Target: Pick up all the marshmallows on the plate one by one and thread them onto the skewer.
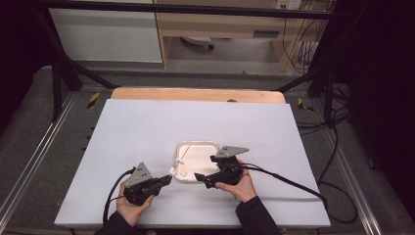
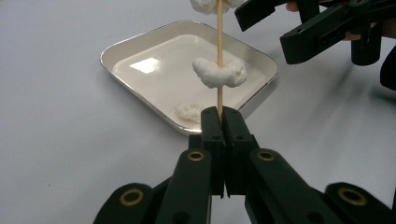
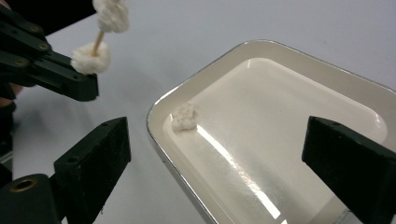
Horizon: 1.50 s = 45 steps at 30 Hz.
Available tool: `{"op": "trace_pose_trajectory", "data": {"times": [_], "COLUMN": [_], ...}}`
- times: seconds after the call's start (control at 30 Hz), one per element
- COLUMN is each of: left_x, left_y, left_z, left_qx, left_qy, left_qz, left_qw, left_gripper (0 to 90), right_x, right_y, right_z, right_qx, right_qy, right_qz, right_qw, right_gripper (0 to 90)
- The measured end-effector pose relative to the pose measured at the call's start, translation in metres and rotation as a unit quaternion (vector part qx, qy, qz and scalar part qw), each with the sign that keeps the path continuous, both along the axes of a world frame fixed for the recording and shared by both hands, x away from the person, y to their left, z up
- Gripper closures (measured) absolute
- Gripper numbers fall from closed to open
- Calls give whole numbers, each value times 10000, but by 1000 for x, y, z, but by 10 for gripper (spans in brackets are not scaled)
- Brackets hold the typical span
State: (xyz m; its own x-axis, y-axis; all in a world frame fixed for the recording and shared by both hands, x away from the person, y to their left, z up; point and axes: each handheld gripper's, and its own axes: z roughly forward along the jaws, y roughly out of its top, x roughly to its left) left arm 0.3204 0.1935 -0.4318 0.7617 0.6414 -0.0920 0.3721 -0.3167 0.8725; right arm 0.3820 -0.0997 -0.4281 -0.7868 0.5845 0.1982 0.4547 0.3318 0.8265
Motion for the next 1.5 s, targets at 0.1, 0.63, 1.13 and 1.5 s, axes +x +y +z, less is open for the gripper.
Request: {"op": "trace_pose_trajectory", "data": {"times": [0.1, 0.63, 1.13, 1.5], "left_x": [-1, 6, 6, 6], "left_y": [6, 21, 22, 21], "left_z": [2, 3, 4, 3], "left_qx": [55, 103, 74, 106], "left_qy": [55, 148, 124, 143], "left_qz": [99, 214, 242, 213], "left_qw": [9999, 9996, 9996, 9996], "left_gripper": [890, 890, 890, 890], "right_x": [2, 13, 21, 19], "right_y": [1, 23, 57, 63], "right_z": [-1, -2, -13, -26], "right_qx": [-62, -94, -344, -420], "right_qy": [17, 329, 340, 221], "right_qz": [-81, -326, -241, 88], "right_qw": [9999, 9989, 9985, 9988], "right_gripper": [69, 39, 179, 424]}}
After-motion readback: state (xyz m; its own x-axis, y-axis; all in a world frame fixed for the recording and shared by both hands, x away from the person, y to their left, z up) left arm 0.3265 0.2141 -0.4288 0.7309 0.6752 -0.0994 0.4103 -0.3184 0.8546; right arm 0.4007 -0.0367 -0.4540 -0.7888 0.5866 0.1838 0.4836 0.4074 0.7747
